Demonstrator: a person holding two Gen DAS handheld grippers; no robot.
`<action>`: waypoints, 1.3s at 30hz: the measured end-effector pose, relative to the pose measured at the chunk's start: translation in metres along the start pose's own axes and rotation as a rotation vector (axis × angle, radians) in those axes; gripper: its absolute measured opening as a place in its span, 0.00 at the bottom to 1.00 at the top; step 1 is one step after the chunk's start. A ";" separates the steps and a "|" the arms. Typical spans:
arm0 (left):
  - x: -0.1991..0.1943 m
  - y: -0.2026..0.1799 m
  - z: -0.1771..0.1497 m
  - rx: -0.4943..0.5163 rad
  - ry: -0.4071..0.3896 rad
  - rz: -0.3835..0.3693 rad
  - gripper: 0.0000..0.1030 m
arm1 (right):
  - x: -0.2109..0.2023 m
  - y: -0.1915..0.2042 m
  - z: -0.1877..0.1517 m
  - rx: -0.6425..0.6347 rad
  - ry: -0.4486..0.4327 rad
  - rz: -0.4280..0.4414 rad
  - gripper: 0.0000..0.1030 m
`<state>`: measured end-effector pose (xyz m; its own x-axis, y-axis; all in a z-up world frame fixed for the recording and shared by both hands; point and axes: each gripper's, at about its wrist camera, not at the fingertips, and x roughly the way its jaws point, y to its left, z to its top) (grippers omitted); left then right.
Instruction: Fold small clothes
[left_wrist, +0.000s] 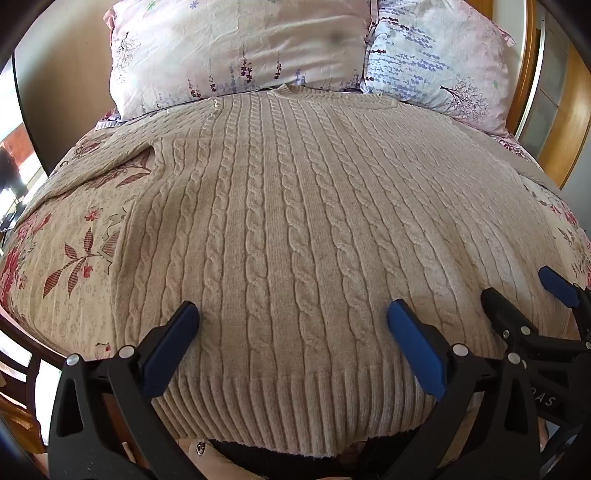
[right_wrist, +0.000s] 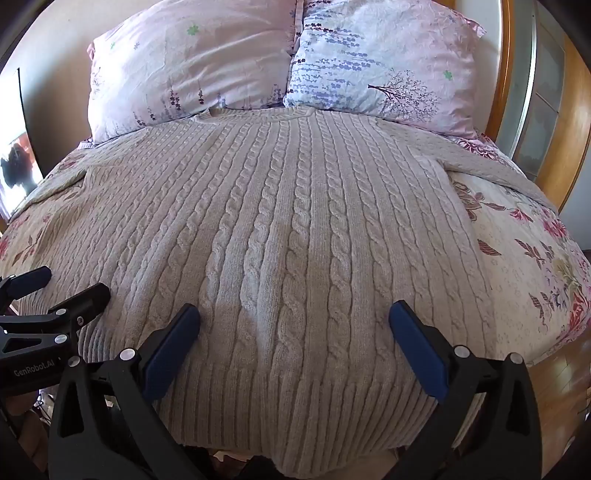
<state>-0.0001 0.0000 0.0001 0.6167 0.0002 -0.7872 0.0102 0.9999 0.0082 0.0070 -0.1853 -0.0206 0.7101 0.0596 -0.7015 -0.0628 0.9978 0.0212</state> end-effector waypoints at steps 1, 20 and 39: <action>0.000 0.000 0.000 0.000 -0.001 0.000 0.98 | 0.000 0.000 0.000 0.000 0.001 0.000 0.99; 0.000 0.000 0.000 0.000 0.000 0.000 0.98 | 0.000 0.000 0.000 0.001 0.000 0.000 0.99; 0.000 0.000 0.000 0.000 -0.002 0.000 0.98 | 0.000 0.000 0.000 0.001 -0.002 0.000 0.99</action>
<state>-0.0001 0.0000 0.0001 0.6181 -0.0001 -0.7861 0.0102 0.9999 0.0079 0.0071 -0.1856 -0.0205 0.7112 0.0599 -0.7004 -0.0625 0.9978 0.0218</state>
